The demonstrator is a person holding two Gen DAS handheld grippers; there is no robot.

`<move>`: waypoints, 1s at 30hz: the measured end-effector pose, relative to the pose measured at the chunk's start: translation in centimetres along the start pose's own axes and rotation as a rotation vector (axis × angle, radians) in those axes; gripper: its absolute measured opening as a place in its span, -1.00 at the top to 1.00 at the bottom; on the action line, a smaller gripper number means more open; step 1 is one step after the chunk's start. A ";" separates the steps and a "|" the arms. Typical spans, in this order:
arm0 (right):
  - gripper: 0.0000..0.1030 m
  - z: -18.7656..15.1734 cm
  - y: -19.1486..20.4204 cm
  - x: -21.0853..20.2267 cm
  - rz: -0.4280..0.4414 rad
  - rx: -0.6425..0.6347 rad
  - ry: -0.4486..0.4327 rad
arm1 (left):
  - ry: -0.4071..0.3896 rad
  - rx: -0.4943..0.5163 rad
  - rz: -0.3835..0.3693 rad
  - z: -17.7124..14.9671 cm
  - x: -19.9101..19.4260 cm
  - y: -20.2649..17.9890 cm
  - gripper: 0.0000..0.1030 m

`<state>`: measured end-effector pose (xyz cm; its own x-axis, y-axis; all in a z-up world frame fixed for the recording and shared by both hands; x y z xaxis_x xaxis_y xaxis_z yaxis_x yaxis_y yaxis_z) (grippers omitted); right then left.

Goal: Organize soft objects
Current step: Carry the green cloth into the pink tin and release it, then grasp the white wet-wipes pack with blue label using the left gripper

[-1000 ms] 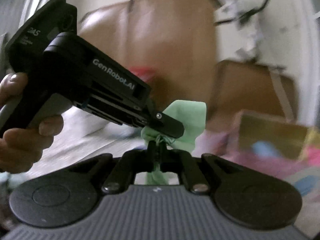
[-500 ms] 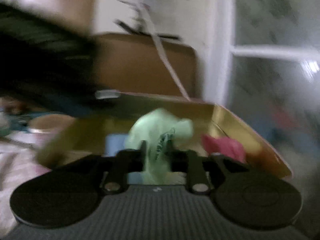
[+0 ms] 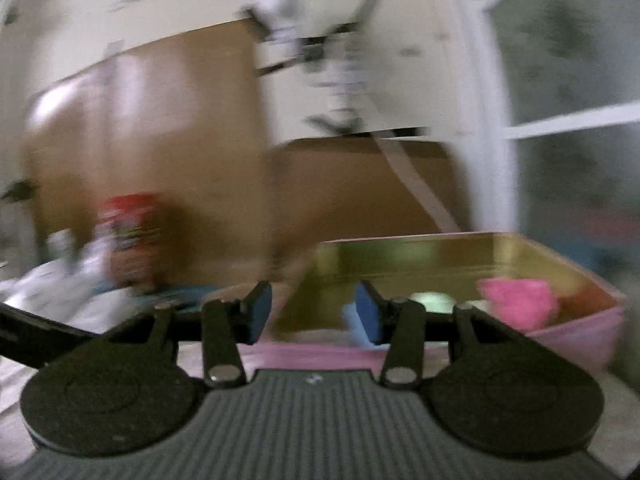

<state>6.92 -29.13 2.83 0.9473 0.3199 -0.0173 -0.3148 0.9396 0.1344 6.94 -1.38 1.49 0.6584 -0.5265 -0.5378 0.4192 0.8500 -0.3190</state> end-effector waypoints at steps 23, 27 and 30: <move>-0.51 -5.7 12.5 3.2 0.479 -0.242 0.482 | -0.058 -0.164 0.044 -2.5 -4.2 7.0 -0.59; -0.63 -6.2 10.2 -0.8 0.564 -0.370 0.448 | 0.007 -0.093 -0.060 -2.8 -2.9 3.8 -0.53; -0.73 -6.0 6.8 -2.0 0.345 -0.413 0.383 | 0.041 -0.040 -0.107 -2.8 -1.7 1.1 -0.52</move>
<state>2.49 -22.67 -2.12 0.7240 0.5598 -0.4030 -0.6654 0.7208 -0.1942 4.53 0.45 -0.16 0.5846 -0.6139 -0.5305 0.4597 0.7893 -0.4070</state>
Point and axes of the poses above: each gripper's, at about its wrist camera, not at the fingertips, and x roughly the way its jaws point, y to its left, z to its top, the point moved 1 cm from there along x, roughly the way its jaws point, and after that the axes turned 2 degrees about x, right-handed, at the moved point
